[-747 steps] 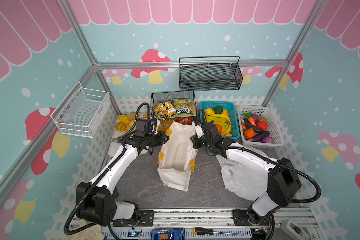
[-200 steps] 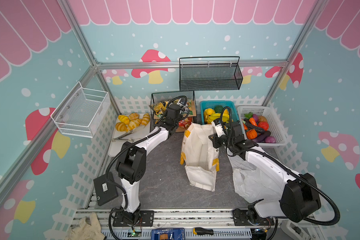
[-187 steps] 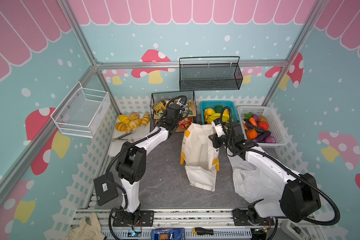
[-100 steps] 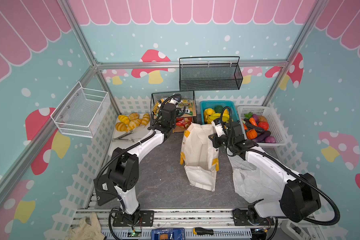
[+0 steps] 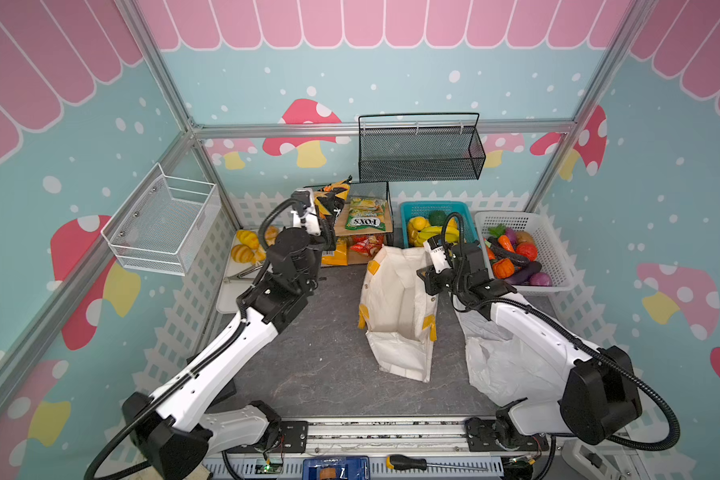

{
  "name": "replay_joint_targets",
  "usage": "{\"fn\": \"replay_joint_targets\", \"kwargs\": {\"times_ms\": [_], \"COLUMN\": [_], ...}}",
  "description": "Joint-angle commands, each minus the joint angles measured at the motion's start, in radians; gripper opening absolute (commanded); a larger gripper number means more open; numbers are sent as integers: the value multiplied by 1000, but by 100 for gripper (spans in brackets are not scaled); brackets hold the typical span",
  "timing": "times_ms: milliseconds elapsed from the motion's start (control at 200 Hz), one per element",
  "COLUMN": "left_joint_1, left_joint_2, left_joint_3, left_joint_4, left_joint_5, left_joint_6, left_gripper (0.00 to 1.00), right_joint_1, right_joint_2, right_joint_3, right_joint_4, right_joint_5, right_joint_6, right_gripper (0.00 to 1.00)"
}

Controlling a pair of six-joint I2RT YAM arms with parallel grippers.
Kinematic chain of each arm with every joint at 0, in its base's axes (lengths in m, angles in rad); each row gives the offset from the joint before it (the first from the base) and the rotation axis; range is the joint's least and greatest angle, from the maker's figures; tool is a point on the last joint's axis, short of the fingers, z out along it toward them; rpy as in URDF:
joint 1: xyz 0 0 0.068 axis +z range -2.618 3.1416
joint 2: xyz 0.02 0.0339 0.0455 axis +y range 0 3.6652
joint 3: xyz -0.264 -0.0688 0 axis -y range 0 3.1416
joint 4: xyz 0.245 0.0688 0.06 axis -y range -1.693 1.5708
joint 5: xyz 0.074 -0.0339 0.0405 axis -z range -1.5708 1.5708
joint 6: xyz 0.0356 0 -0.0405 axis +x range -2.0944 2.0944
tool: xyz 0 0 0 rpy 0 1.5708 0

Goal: Place the mixed food into the grocery bags and tie them
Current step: 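Carry the yellow chip bag into the open tote and release it with the left gripper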

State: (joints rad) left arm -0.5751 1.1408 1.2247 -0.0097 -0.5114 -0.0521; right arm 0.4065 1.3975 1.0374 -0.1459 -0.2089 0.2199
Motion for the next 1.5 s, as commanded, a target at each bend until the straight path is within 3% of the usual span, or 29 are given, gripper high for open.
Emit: {"fn": "replay_joint_targets", "kwargs": {"times_ms": [0, 230, 520, 796, 916, 1041, 1161, 1246, 1351, 1491], "left_joint_1": [-21, -98, -175, -177, -178, -183, -181, -175, -146, -67], "left_joint_2": [-80, -57, 100, 257, 325, 433, 528, 539, 496, 378], "left_joint_3": [-62, -78, -40, -13, 7, 66, 137, 160, 153, 92], "left_joint_4": [-153, -239, -283, -364, -300, -236, -243, -249, -259, -241], "left_joint_5": [232, 512, 559, 419, 397, 460, 523, 543, 569, 631], "left_joint_6": [-313, -591, -679, -640, -632, -623, -569, -494, -414, -365], "left_gripper": [0, 0, 0, 0, 0, 3, 14, 32, 51, 62], "right_joint_1": [-1, -3, -5, -6, -5, -6, -7, -9, -17, -21], "right_joint_2": [-16, -48, -79, -102, -101, -100, -107, -115, -127, -134], "right_joint_3": [-21, -62, -106, -111, -111, -108, -101, -101, -108, -121], "right_joint_4": [62, 114, 155, 158, 175, 190, 155, 131, 112, 110], "right_joint_5": [19, -2, -14, 12, -38, -97, -66, -36, -13, 0], "right_joint_6": [14, 54, 83, 85, 75, 52, 18, -2, -12, -16], "right_gripper": [2, 2, 2, 2, 2, 2, 2, 2, 2, 2]}}
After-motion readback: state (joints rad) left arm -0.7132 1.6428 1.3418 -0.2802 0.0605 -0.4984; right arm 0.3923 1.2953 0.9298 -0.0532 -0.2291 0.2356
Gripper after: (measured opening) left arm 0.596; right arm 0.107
